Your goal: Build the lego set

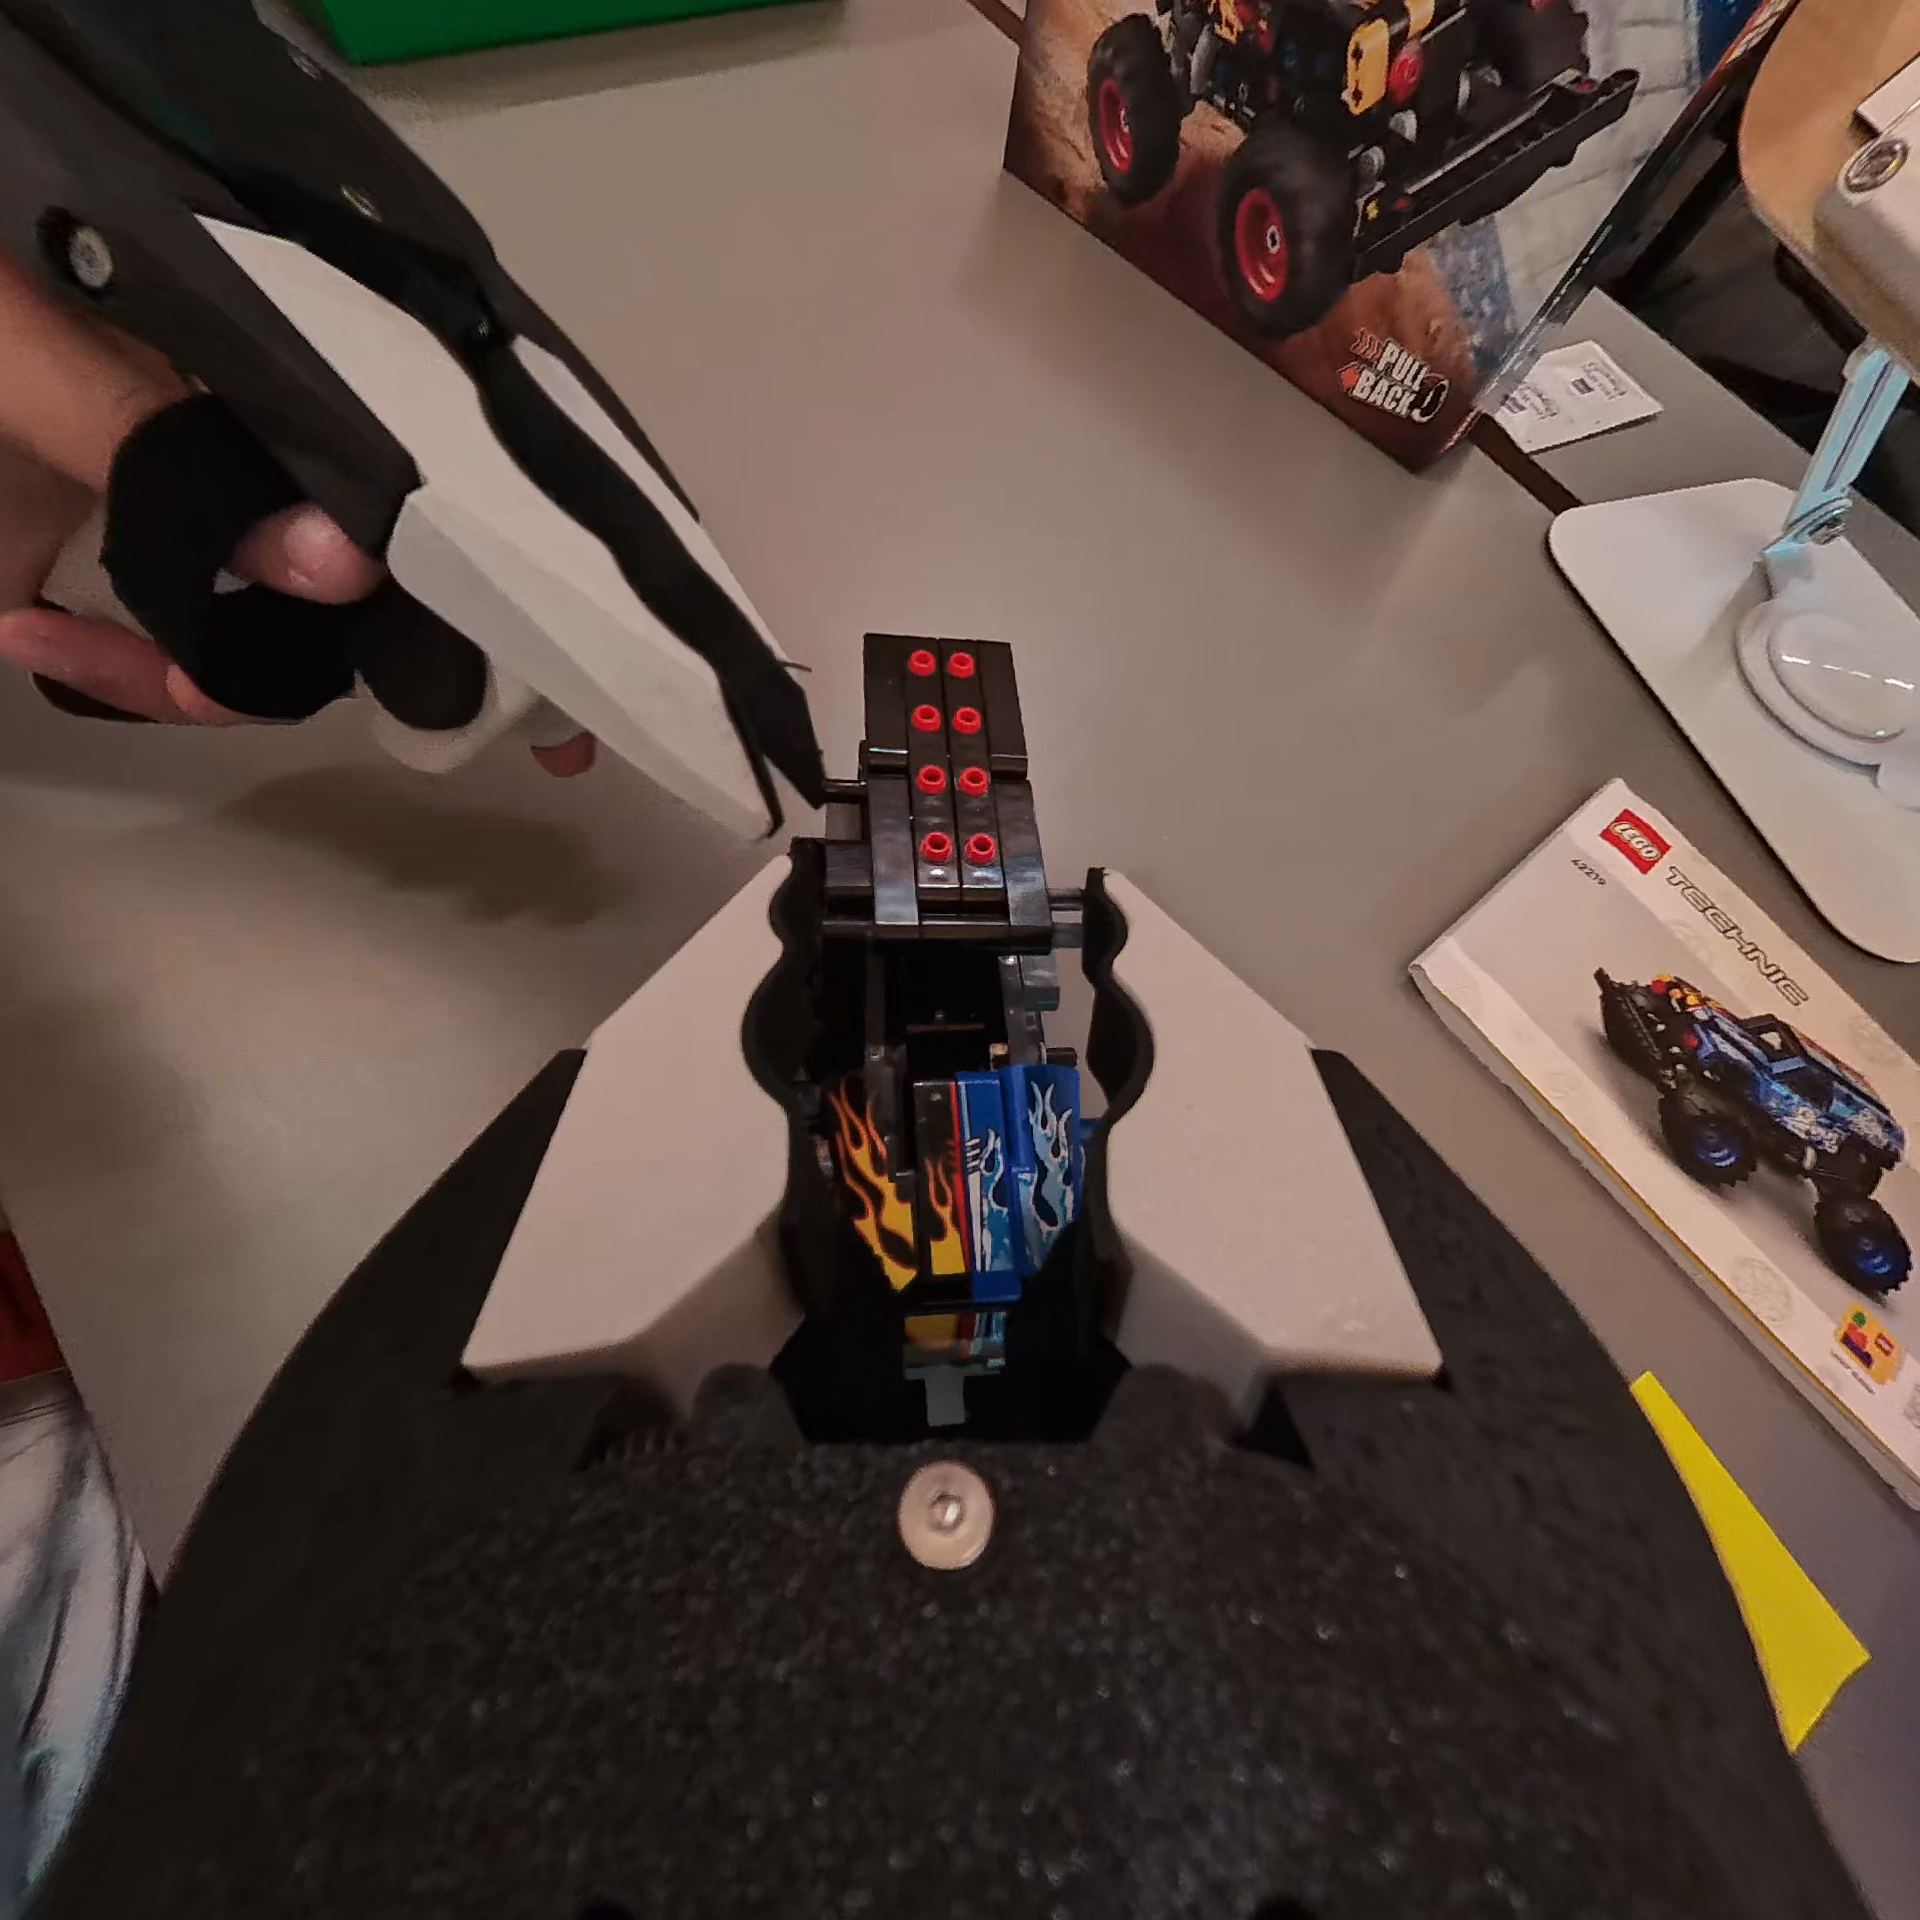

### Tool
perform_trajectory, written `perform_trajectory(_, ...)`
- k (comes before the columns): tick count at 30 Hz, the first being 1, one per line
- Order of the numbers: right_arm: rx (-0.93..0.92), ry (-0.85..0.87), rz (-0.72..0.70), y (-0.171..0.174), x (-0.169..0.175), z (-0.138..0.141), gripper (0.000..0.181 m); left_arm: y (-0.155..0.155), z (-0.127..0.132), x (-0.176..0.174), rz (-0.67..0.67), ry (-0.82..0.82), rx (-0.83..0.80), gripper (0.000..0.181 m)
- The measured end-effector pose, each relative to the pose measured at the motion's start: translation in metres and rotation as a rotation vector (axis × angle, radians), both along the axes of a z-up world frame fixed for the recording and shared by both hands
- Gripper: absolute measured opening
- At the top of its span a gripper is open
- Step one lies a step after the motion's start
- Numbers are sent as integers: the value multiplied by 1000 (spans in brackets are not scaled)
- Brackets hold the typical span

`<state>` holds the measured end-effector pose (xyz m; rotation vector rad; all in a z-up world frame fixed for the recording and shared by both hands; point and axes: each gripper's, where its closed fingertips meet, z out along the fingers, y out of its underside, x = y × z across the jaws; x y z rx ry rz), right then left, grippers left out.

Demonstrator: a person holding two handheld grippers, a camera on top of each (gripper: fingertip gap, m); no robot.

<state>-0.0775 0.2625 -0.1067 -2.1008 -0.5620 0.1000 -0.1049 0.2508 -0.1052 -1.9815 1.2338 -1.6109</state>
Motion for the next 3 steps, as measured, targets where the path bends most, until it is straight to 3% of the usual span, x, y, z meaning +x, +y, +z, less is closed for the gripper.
perform_trajectory(3, 14, 6, 0, -1, 0, 1, 49, 4, -1, 0, 49, -23, -70, 21)
